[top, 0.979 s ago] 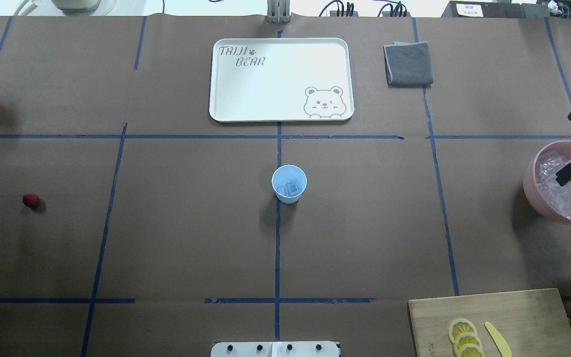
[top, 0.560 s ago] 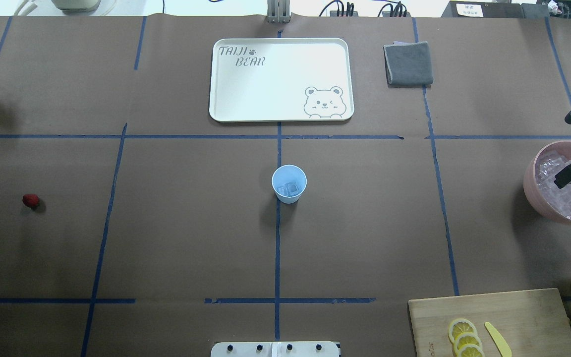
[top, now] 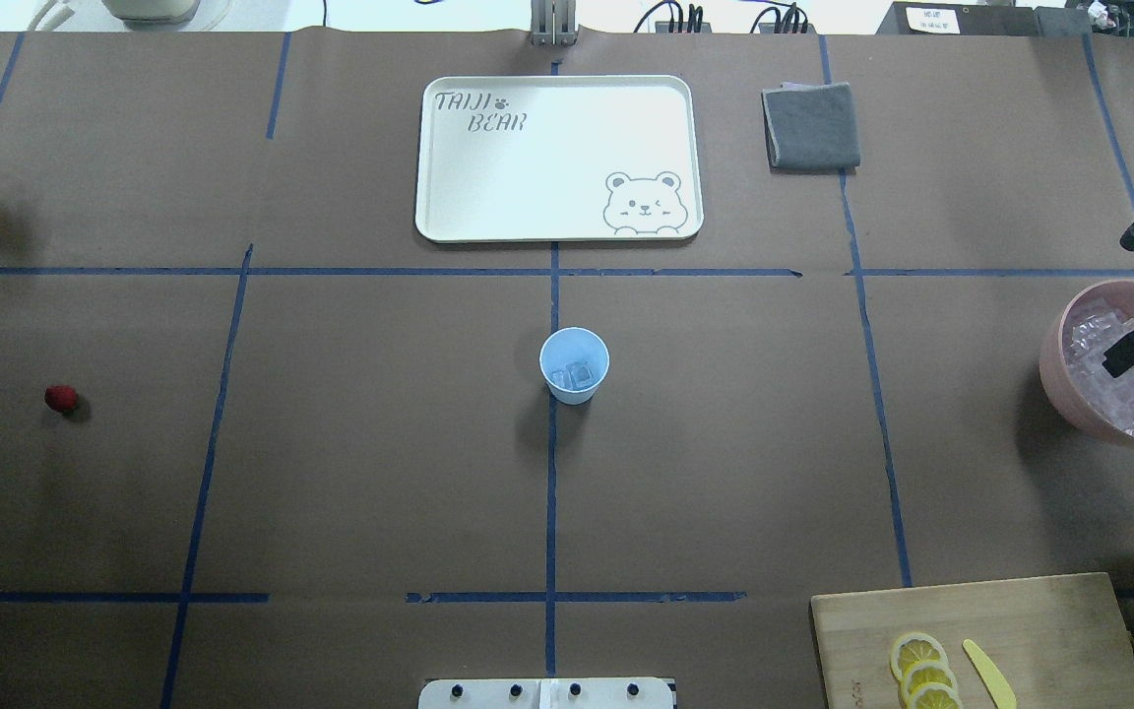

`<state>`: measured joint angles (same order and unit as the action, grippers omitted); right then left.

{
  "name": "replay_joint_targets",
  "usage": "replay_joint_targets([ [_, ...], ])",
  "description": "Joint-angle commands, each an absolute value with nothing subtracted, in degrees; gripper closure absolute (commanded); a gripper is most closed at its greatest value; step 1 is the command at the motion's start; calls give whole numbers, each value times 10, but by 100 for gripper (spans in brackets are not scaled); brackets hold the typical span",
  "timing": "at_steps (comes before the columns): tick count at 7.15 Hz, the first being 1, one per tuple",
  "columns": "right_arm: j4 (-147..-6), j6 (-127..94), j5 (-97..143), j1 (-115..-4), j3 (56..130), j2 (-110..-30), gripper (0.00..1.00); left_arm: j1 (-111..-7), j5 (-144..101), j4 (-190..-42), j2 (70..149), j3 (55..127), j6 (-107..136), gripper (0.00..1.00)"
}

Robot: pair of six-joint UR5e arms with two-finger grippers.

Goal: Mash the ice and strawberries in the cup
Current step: 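Lower the right gripper into the bowl and grasp a third ice cube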

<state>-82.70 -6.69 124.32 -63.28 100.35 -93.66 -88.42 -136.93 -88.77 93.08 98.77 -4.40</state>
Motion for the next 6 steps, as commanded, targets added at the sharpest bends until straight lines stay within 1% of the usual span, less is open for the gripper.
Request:
replay_joint_targets([
  [1, -827, -68, 1243, -634, 1003, -935, 29, -884, -1369, -888, 931, 988, -44, 0],
  [6, -829, -69, 1246, -639, 1003, -924, 30, -884, -1369, -887, 936, 989, -43, 0],
])
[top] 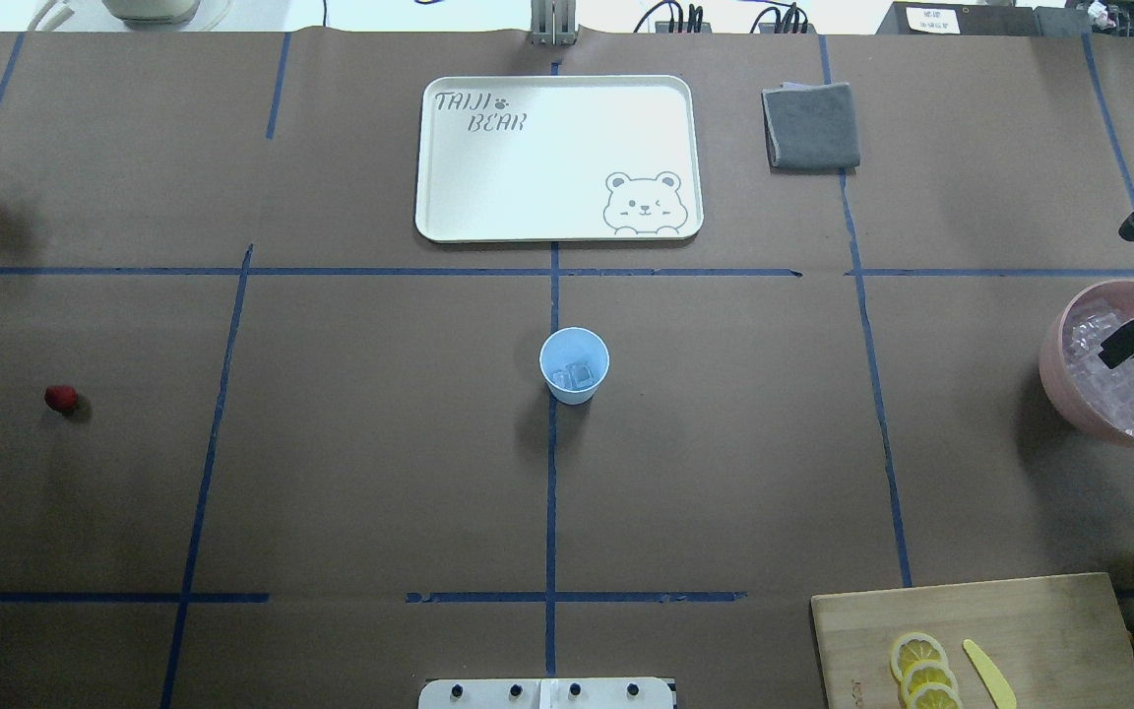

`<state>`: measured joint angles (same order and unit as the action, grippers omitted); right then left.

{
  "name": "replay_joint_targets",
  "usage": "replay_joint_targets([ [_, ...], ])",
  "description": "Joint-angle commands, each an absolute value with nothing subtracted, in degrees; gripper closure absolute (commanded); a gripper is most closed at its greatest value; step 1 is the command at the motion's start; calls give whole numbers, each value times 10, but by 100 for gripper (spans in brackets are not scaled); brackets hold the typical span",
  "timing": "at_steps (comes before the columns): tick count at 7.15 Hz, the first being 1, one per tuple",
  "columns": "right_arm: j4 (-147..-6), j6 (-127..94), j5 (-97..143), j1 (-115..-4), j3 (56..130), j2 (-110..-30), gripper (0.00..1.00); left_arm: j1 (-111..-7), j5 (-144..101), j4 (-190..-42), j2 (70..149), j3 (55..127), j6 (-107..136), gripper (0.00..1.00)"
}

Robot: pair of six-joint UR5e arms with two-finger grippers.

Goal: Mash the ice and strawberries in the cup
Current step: 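Lower the right gripper into the bowl and grasp a third ice cube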

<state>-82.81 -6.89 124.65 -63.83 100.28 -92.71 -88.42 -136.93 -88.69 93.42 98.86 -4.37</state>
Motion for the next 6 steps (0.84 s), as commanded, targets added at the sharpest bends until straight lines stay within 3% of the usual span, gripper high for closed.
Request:
replay_joint_targets([
  [1, -830, -71, 1246, -639, 999, -922, 30, -884, -1369, -887, 937, 989, -43, 0],
  [6, -829, -71, 1246, -641, 991, -922, 31, -884, -1369, -887, 937, 991, -43, 0],
])
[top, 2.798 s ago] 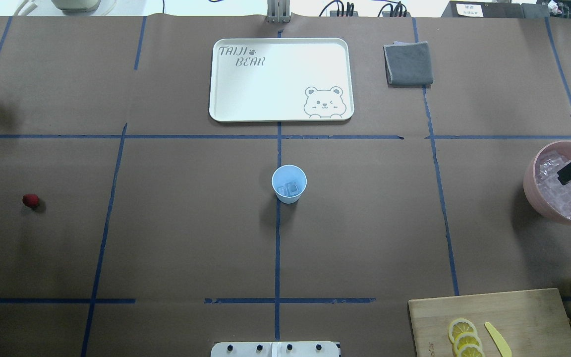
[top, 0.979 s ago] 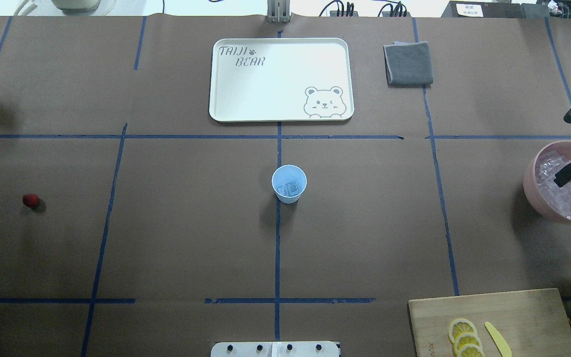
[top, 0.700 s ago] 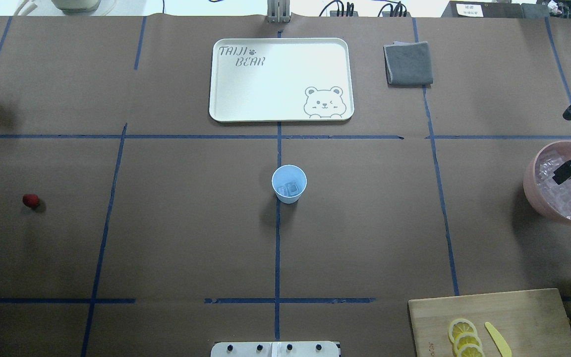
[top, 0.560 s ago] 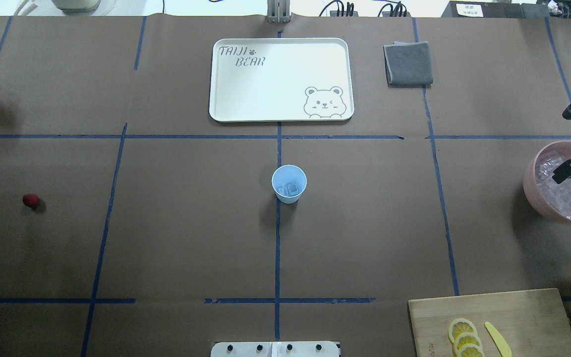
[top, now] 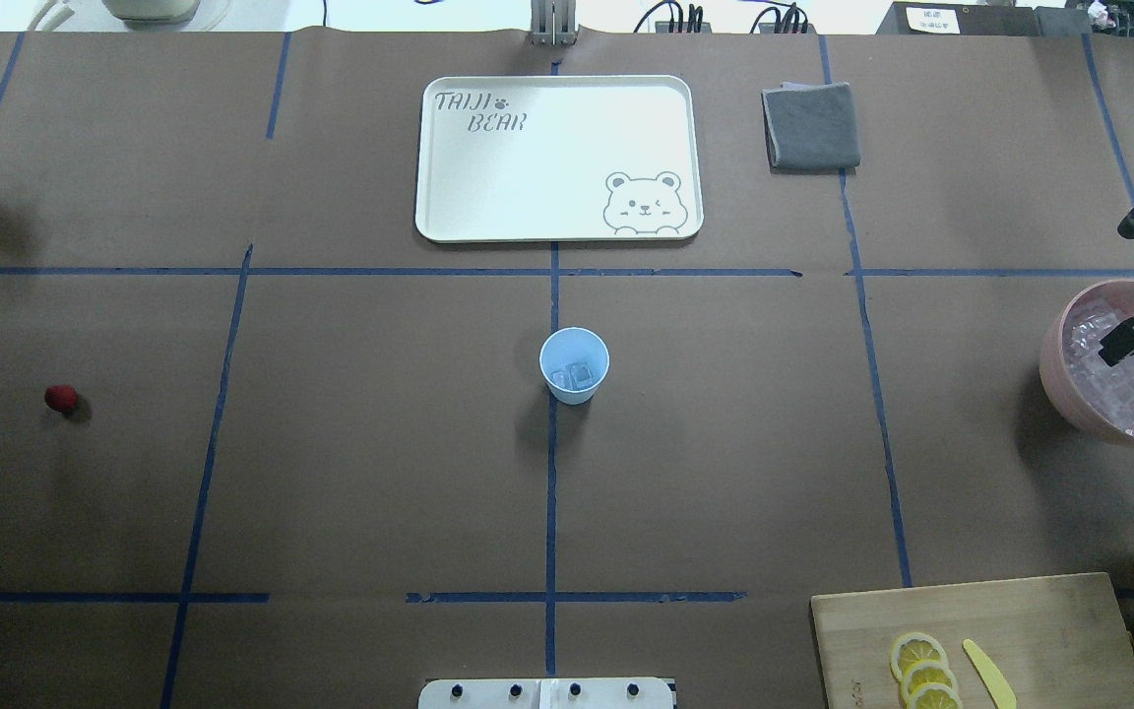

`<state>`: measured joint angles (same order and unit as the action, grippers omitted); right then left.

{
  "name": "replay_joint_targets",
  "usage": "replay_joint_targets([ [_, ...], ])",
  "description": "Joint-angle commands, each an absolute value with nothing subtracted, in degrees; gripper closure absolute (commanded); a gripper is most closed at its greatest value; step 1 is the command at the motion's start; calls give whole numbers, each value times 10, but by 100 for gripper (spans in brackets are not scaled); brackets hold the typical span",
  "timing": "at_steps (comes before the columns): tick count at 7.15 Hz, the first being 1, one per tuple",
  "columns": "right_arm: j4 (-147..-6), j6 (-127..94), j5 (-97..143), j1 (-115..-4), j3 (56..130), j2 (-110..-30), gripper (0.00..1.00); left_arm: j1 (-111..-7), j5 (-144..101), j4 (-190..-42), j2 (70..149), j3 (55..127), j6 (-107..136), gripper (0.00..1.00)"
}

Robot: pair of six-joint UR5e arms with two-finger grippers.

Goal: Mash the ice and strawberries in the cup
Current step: 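Lower the right gripper into the bowl and grasp a third ice cube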

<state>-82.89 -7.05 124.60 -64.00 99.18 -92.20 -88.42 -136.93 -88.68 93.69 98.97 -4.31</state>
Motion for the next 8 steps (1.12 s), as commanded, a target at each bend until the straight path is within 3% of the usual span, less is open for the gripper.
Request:
replay_joint_targets([
  [1, -829, -71, 1247, -641, 991, -923, 48, -884, -1369, -887, 937, 991, -43, 0],
  [2, -829, -68, 1249, -641, 991, -923, 83, -884, -1369, -887, 937, 991, -43, 0],
  [3, -828, -65, 1251, -641, 992, -923, 97, -884, -1369, -887, 937, 991, -43, 0],
  [6, -839, -64, 1279, -677, 1027, -930, 100, -884, -1369, -882, 937, 997, -43, 0],
  [8, -944, -63, 1300, -719, 1120, -921, 100, -884, -1369, -882, 937, 998, -43, 0],
])
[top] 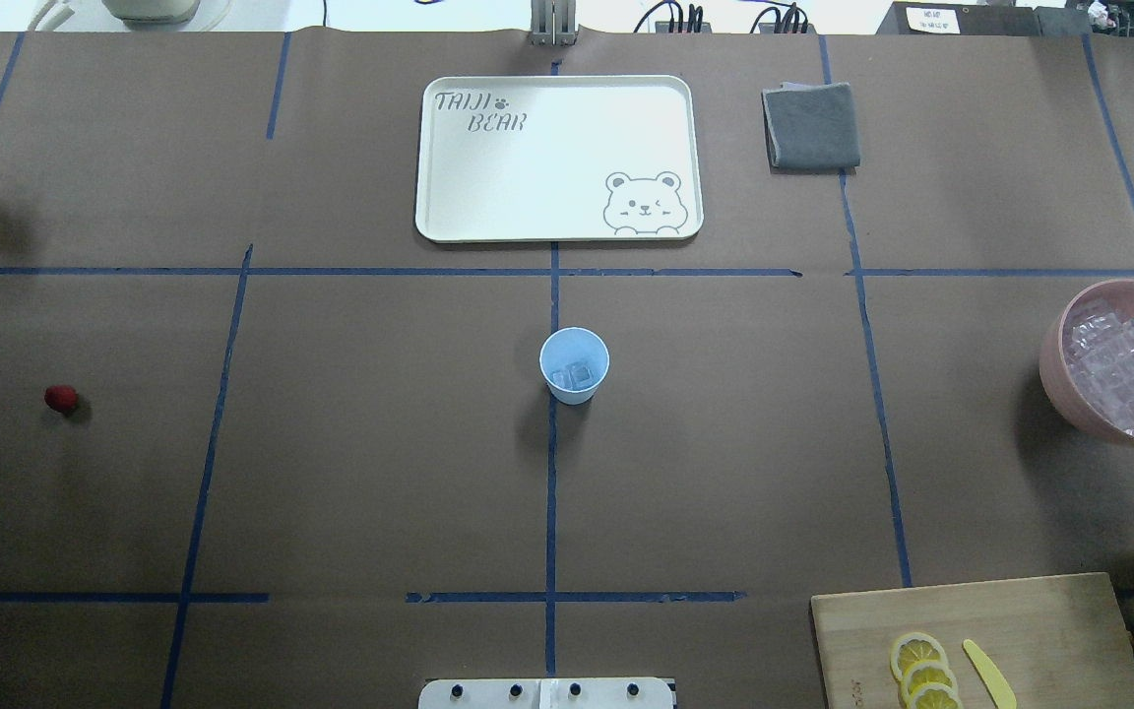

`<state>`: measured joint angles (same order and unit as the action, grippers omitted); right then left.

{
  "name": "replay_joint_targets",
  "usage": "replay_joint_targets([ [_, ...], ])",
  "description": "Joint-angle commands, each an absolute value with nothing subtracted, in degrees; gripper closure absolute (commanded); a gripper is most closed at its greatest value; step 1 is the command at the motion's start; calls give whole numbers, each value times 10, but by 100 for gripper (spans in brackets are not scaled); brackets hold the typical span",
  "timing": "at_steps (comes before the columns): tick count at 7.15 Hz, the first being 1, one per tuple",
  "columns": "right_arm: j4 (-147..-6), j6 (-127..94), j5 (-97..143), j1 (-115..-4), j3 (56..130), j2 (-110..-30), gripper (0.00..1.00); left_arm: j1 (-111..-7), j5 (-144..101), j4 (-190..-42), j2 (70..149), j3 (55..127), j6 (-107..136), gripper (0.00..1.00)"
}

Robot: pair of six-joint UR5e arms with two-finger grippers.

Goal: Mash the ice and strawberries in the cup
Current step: 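Lower the right gripper into the bowl and grasp a third ice cube, then carry the ice cube with the right gripper over the blue cup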

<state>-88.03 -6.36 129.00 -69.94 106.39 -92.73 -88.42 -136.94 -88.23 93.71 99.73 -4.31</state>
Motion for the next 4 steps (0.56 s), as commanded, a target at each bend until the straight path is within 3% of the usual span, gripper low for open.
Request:
replay_joint_targets([
  [1, -998, -66, 1299, -719, 1149, -888, 100, -884, -1369, -882, 937, 998, -43, 0],
  [4, -1167, -130, 1304, -658, 1146, -682, 100, -884, -1369, -881, 937, 998, -42, 0],
])
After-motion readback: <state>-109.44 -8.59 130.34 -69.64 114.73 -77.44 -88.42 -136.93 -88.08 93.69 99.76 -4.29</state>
